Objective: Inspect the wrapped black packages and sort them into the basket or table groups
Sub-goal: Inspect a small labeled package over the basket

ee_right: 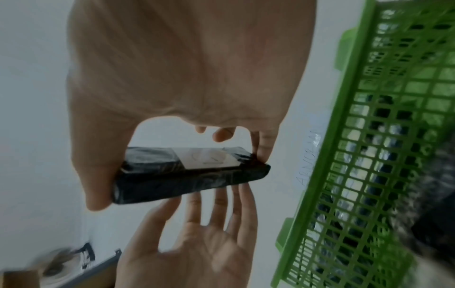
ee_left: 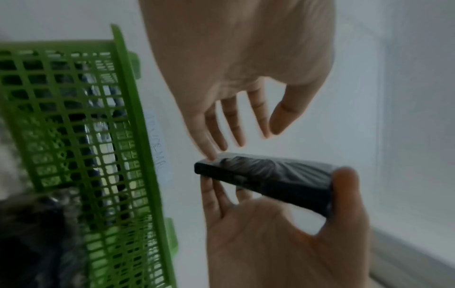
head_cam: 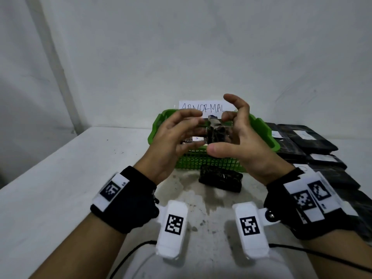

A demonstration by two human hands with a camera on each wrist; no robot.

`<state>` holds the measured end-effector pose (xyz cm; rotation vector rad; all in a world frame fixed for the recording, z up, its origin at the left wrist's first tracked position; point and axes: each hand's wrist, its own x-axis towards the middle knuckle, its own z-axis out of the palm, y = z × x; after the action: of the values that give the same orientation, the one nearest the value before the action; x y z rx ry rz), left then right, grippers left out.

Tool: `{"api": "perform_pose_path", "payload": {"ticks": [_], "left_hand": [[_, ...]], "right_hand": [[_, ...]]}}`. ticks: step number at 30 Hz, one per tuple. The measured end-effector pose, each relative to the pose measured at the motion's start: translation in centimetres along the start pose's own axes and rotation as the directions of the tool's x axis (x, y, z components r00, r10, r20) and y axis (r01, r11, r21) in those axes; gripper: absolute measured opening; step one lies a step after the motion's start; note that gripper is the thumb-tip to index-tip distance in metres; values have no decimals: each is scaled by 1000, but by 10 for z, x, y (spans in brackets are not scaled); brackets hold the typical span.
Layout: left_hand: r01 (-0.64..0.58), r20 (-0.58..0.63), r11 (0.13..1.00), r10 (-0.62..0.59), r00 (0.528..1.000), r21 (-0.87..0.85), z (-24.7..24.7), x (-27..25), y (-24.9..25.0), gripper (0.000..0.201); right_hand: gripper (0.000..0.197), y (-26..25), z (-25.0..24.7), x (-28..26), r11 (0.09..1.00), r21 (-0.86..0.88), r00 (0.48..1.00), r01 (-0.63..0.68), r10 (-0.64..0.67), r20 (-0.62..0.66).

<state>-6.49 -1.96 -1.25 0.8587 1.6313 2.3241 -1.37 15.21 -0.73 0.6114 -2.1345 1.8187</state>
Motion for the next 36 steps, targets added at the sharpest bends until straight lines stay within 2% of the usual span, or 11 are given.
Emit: {"api": "perform_pose_path", "payload": {"ticks": [2,4,7,9,12,15,19,25,28,32,36], "left_hand": [[163,19,985,-165,986,62,0,1,1,29],[250,46,965,-254,966,75,0,0,2,45],[309,64,950,-306,950,-46,-4,0,3,46],[308,52,950,-306,951,-46,-8,1,3,43],[254,16,967,-254,967,21,-12,3,0,35],[200,64,976,-206,977,91,-11,2,-2,39],[154,112,976,-172,979,151,-7,-1,-4,41],[164,151,970,-192,970,178,-10,-2,-2,58],[119,182,949,-177,967,293,-10,-3,-3,50],[-10,162,911,-62,985,412,-13,0,-6,52],[-158,167,830,79,983,536,-14,-2,-8,55]], "right_hand": [[105,-2,4,0,994,-110,1000,7,-5,17],[114,0,7,1,978,-208,1000,-4,9,25],[123,7,10,-1,965,-260,998,-35,48,42],[121,7,13,-1,971,-231,997,-61,70,31],[101,3,13,2,983,-129,989,-132,122,-81],[79,3,3,4,970,-123,964,-211,186,-188],[37,3,-1,5,979,-111,947,-172,134,-291],[35,1,1,4,990,-138,947,-37,-10,-322],[41,-2,0,3,987,-159,945,2,-54,-321],[56,-3,-4,2,993,-118,984,14,-34,-176],[38,-8,-3,3,997,-43,989,70,-76,-131]]}}
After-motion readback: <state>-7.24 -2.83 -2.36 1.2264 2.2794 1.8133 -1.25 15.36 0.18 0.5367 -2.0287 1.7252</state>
